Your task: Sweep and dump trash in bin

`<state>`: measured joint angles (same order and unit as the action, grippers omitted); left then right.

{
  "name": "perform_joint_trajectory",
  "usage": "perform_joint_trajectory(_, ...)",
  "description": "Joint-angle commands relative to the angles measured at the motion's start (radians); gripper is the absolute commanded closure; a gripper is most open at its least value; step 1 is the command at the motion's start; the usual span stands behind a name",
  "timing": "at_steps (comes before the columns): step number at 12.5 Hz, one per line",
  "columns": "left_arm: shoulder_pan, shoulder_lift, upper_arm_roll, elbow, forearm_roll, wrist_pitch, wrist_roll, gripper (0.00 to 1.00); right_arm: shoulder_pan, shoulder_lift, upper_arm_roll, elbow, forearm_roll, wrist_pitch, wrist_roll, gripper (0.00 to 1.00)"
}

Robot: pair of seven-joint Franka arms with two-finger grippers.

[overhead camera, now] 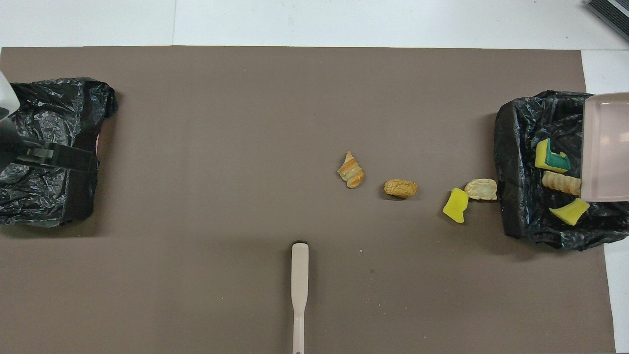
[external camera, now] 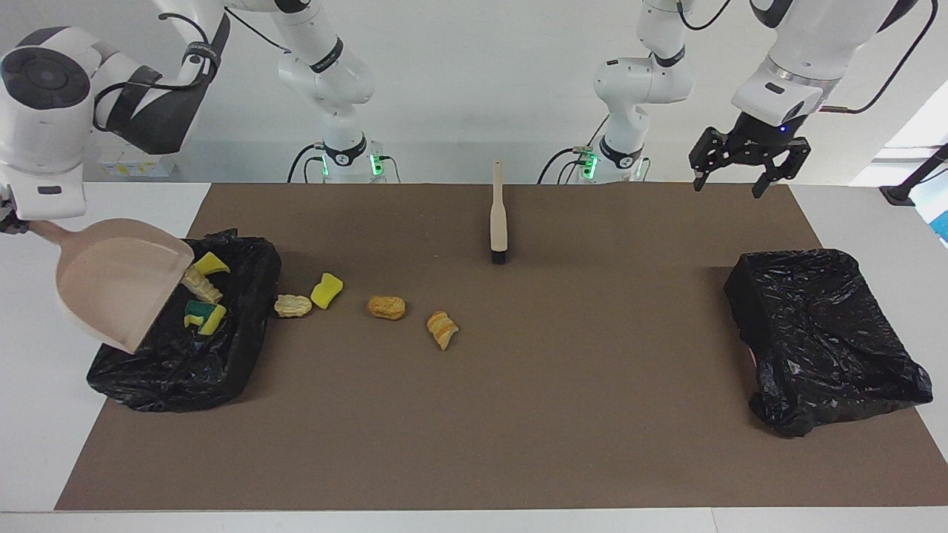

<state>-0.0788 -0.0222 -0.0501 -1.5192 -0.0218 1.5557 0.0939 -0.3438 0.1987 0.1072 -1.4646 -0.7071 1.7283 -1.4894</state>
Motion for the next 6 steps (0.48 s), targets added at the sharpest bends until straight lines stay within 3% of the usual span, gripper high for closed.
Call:
perform_joint_trajectory(1, 0.027, 0.053, -0.008, 0.086, 0.017, -0.060, 0.053, 0.00, -0.018, -0.027, 0.005, -0.005, 0.127, -0.004, -0.029, 1.00)
perform_joint_trajectory(4, 0.025, 0.036, -0.011, 0.080, 0.017, -0.094, 0.099, 0.00, -0.023, -0.027, -0.003, -0.005, 0.312, -0.004, -0.025, 1.00)
perform_joint_trajectory(6, 0.028, -0.004, -0.013, 0.025, 0.019, -0.094, 0.148, 0.00, -0.021, -0.025, -0.001, -0.005, 0.397, -0.004, -0.005, 1.00)
